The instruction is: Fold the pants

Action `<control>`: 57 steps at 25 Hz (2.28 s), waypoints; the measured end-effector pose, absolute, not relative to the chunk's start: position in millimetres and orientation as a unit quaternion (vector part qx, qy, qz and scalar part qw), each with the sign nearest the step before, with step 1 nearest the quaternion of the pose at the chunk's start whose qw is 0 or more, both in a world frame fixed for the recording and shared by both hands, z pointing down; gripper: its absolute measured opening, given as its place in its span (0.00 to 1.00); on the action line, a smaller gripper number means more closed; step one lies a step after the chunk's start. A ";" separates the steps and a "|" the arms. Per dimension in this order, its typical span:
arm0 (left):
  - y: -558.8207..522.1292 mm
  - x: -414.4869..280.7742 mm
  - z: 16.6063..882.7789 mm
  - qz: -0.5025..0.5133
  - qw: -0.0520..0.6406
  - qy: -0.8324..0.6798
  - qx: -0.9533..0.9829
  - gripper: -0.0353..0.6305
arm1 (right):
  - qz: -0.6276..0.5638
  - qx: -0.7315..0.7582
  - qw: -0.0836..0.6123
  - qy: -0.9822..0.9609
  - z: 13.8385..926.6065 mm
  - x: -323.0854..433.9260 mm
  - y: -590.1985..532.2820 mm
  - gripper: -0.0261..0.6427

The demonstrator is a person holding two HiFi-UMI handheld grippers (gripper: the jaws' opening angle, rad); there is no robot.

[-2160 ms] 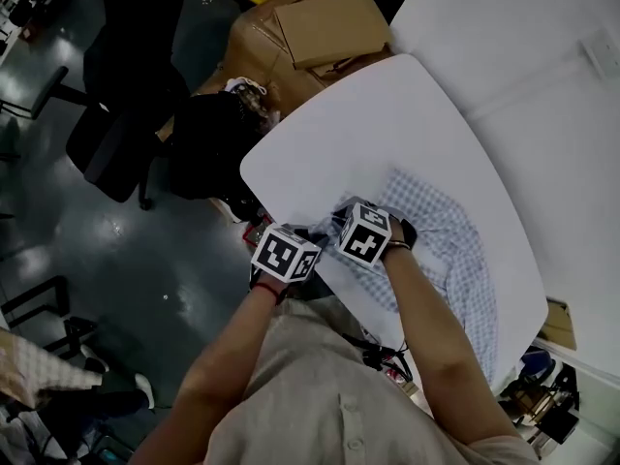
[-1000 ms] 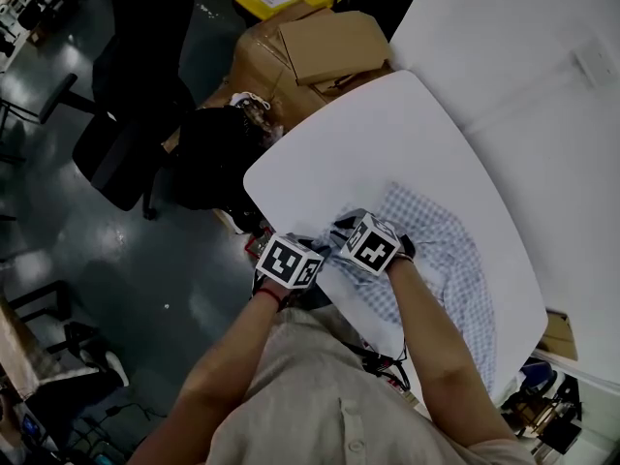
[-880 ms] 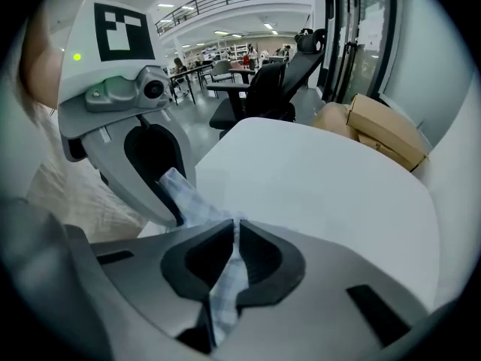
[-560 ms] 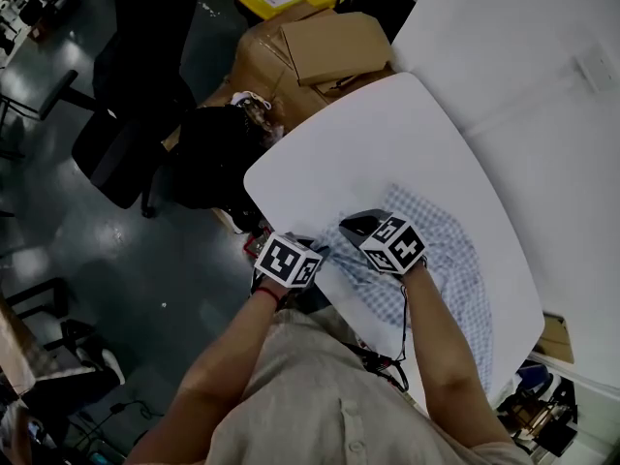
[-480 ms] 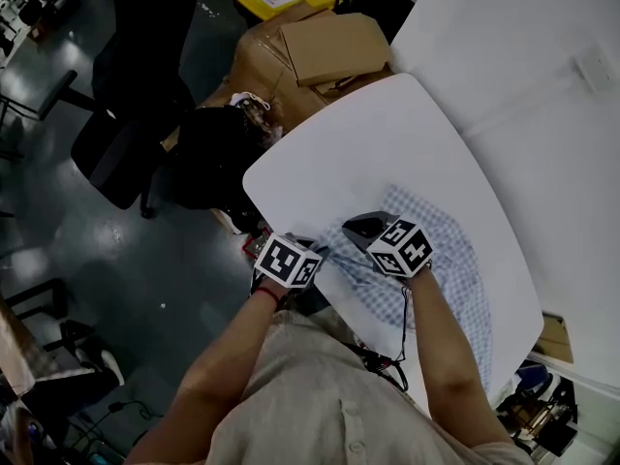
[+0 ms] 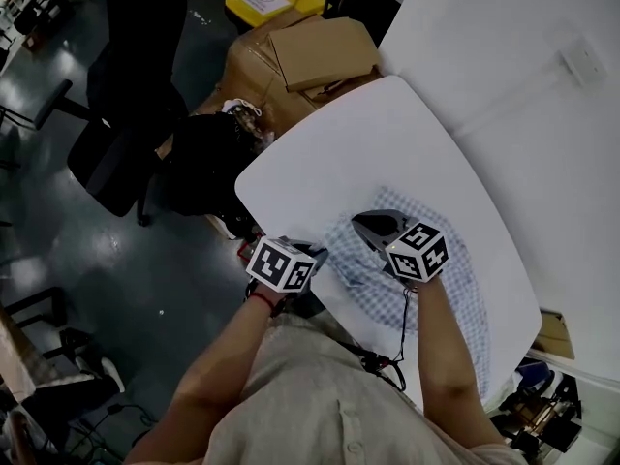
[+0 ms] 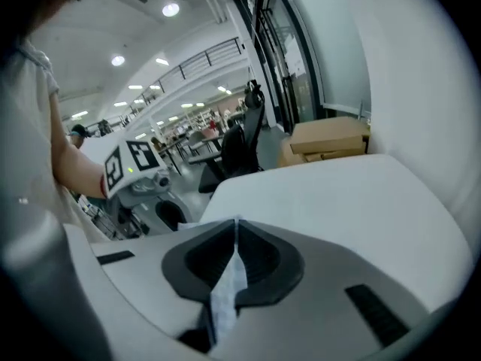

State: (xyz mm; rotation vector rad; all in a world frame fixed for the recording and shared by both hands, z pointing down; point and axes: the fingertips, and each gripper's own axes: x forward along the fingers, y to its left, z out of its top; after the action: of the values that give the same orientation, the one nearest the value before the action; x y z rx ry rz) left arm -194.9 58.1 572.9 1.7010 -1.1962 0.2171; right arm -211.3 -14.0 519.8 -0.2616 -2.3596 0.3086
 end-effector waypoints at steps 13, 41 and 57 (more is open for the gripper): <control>45.4 -234.5 562.5 0.130 0.408 -0.491 0.759 0.34 | 0.064 -0.191 0.298 -0.933 428.7 -202.5 -20.7 0.08; -2.1 -174.6 484.9 -0.034 0.316 -0.288 0.904 0.34 | 0.110 -0.347 0.234 -0.902 327.8 -148.1 23.5 0.08; -3.9 -136.5 454.4 0.207 0.118 -0.224 0.945 0.17 | 0.116 -0.394 0.243 -0.879 311.0 -133.6 45.9 0.08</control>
State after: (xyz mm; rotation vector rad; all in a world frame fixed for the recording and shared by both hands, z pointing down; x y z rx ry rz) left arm -136.5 -3.9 454.4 2.7650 -0.6560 0.6054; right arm -133.6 45.9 311.0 -1.0763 -2.4023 0.3168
